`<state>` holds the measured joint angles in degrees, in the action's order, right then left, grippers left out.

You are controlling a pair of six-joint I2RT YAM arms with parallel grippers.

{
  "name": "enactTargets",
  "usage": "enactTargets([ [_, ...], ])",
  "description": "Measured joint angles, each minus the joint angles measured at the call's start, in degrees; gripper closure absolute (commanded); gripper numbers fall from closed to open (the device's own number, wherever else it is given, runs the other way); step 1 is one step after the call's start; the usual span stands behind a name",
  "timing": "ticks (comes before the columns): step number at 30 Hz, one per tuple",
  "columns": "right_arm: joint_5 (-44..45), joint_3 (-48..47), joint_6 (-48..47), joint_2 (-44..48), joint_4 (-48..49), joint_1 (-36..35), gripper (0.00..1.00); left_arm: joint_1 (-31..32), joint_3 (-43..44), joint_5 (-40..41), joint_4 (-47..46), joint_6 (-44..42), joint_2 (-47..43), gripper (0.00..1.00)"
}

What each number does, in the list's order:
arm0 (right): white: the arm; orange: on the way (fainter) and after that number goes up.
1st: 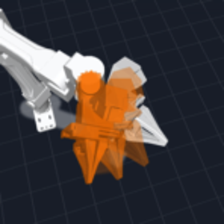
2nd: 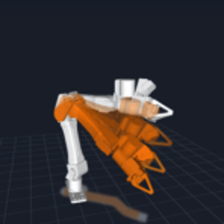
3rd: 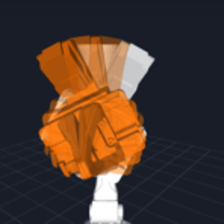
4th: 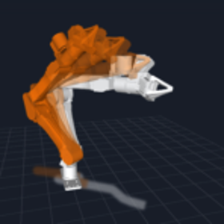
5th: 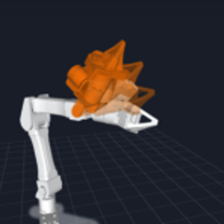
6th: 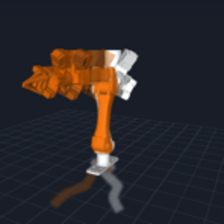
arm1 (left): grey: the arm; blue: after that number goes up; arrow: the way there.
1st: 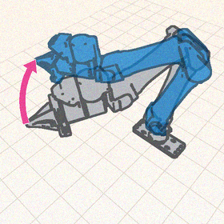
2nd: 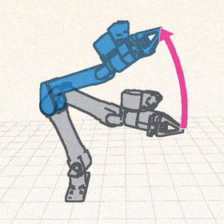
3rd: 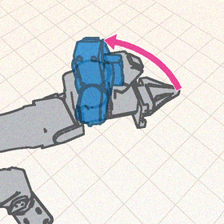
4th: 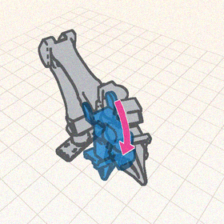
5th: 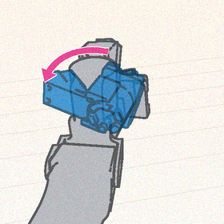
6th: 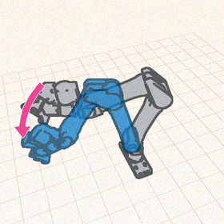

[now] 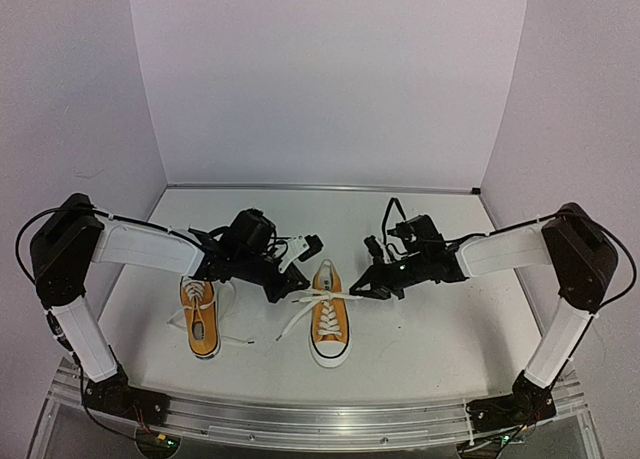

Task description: Tie the shoes

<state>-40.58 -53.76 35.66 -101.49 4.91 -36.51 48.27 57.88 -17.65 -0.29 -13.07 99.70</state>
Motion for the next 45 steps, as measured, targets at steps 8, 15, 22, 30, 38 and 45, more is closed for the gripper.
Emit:
enactTargets([
  [8, 5.58, 6.53, 6.00, 2.84, 6.75, -0.22, 1.00, -0.03, -2.04, 1.62, -1.45, 1.64, 0.00, 1.00],
  [15, 7.63, 8.47, 7.11, 2.84, 9.00, -0.41, 1.00, -0.37, -2.12, 3.41, -2.59, 2.98, 0.00, 1.00],
  [22, 7.16, 8.69, 7.29, 2.86, 9.89, -0.44, 1.00, -1.04, -1.08, 4.23, -1.78, 4.08, 0.90, 0.75],
  [30, 3.79, 7.14, 7.26, 2.74, 9.66, -0.54, 1.00, -2.69, -5.55, 6.33, -2.08, 8.13, -2.85, 0.45],
  [38, 2.57, 6.39, 7.26, 1.97, 9.64, -0.54, 1.00, -1.74, -18.94, 8.98, -3.61, 15.49, -20.71, 0.41],
  [45, 1.89, 5.84, 7.26, 1.30, 9.61, -0.57, 1.00, 5.49, -21.66, 11.09, -3.77, 18.17, -17.45, 0.41],
])
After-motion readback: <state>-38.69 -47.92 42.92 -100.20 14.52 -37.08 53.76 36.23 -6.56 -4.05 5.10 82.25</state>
